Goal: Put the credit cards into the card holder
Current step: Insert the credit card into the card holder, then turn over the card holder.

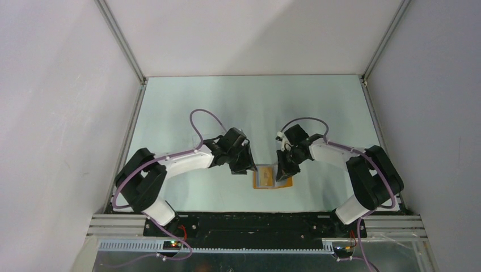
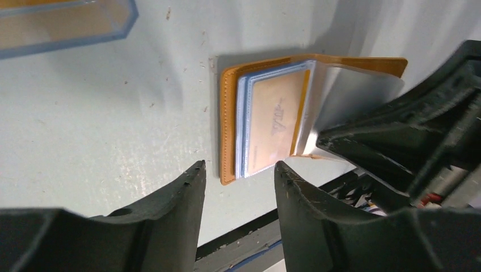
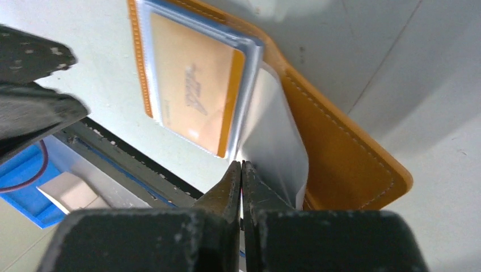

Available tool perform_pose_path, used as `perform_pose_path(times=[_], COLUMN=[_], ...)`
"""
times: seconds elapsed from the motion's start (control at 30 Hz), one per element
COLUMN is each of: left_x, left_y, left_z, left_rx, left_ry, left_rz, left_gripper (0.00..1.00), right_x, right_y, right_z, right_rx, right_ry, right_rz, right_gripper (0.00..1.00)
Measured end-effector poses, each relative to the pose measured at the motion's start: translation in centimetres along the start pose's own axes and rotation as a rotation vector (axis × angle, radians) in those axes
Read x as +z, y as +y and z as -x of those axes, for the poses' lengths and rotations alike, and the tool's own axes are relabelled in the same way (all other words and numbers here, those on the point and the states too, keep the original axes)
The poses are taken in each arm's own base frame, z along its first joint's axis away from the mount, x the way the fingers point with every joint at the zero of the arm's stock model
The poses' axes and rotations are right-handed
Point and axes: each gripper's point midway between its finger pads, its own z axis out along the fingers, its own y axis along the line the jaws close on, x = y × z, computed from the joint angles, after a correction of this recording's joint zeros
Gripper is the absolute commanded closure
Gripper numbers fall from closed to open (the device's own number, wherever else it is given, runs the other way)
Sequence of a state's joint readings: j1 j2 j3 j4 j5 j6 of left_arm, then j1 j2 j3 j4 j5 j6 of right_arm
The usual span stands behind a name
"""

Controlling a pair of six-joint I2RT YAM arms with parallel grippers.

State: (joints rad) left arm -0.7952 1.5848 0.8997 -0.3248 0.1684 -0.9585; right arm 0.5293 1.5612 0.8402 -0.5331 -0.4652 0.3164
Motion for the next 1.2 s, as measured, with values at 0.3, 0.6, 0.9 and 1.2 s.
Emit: perform_pose_path(times=[0.3,0.6,0.9,1.2], left_x=[0.2,1.3,1.5,3.5], left_y=[-1.7,-3.8,-4.0,-1.5], left_z=[-0.3,-0.7,-0.6,-1.4], left_rx=[0.01,0.021,0.02,0.01], left_ry=[0.032,0.037,0.028,0.061], left_rz=[-0.072,-0.194,-0.207,-0.108], left_gripper=[0.61,0.62,0.61,0.6], right_x=[1.6,1.7,1.7,1.8], right_y=[-1.4,-1.2,-1.2,-1.2], right_z=[-0.6,-0.6,-0.6,-0.6], right_rx=[0.043,0.062,0.062,0.063], right_ry=[0.04,0.043,0.042,0.044], right_rz=[-0.018,0.001,0.002,0.007], right_gripper=[1.0,1.0,1.0,1.0])
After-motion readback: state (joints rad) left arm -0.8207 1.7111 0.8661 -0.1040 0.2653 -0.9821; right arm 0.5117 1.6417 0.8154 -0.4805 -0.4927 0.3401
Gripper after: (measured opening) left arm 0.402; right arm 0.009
